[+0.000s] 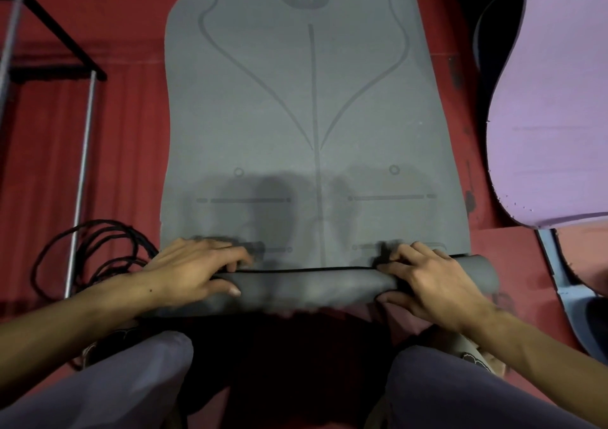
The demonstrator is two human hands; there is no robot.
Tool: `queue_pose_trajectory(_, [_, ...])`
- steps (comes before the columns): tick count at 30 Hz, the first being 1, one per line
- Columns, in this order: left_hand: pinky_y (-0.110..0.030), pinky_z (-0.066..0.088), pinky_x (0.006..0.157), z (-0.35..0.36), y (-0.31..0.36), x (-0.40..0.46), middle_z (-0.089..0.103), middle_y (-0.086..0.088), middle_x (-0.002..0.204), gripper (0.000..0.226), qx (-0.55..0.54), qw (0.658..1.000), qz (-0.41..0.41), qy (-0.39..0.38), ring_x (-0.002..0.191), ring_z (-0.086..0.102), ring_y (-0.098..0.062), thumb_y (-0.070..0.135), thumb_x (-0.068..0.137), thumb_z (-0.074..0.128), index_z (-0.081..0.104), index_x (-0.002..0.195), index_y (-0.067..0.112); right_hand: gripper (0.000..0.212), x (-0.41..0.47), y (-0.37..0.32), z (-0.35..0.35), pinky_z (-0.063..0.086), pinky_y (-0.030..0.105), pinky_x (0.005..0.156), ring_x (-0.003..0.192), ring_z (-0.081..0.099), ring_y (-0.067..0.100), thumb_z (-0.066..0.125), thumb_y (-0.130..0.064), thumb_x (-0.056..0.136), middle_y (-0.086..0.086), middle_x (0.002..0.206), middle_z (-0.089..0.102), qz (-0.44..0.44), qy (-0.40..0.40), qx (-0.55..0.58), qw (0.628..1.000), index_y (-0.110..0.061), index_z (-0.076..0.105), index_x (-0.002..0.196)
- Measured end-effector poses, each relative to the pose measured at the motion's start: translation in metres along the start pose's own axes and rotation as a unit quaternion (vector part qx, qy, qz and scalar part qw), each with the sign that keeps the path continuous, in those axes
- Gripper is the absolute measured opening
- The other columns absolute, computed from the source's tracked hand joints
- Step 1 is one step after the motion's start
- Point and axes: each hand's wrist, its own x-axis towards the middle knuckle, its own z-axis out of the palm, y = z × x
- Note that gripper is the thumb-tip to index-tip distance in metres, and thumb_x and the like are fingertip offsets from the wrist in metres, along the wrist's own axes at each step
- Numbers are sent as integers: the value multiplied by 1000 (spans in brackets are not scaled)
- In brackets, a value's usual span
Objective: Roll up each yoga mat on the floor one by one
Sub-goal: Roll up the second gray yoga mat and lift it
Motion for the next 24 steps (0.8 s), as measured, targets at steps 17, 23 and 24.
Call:
queue_pose_trajectory(17, [-34, 49, 85, -22, -4, 10, 62, 29, 109, 45, -4, 995, -97, 7, 106, 63, -2, 75, 83, 67, 52, 116, 48, 57, 56, 23, -13, 48, 41, 91, 102, 51, 20, 45, -92, 78, -13, 101, 53, 111, -8, 134, 985, -44, 67, 101])
queue_pose_trajectory(23, [-30, 39, 84, -20, -5, 13, 53, 23, 116, 39, 2, 994, -100, 41, 117, 55, -5, 65, 89, 68, 60, 124, 52, 37, 53, 6, -18, 49, 37, 71, 94, 60, 20, 53, -69, 93, -13, 91, 58, 90, 84, 80, 989, -33, 61, 91])
queue_pose_trajectory(24, [-30, 38, 83, -19, -3, 13, 54, 24, 115, 39, 2, 994, -103, 46, 117, 55, -5, 64, 89, 68, 59, 124, 51, 41, 50, 6, -17, 50, 37, 70, 92, 61, 21, 49, -70, 95, -12, 91, 59, 82, 93, 61, 990, -32, 62, 90])
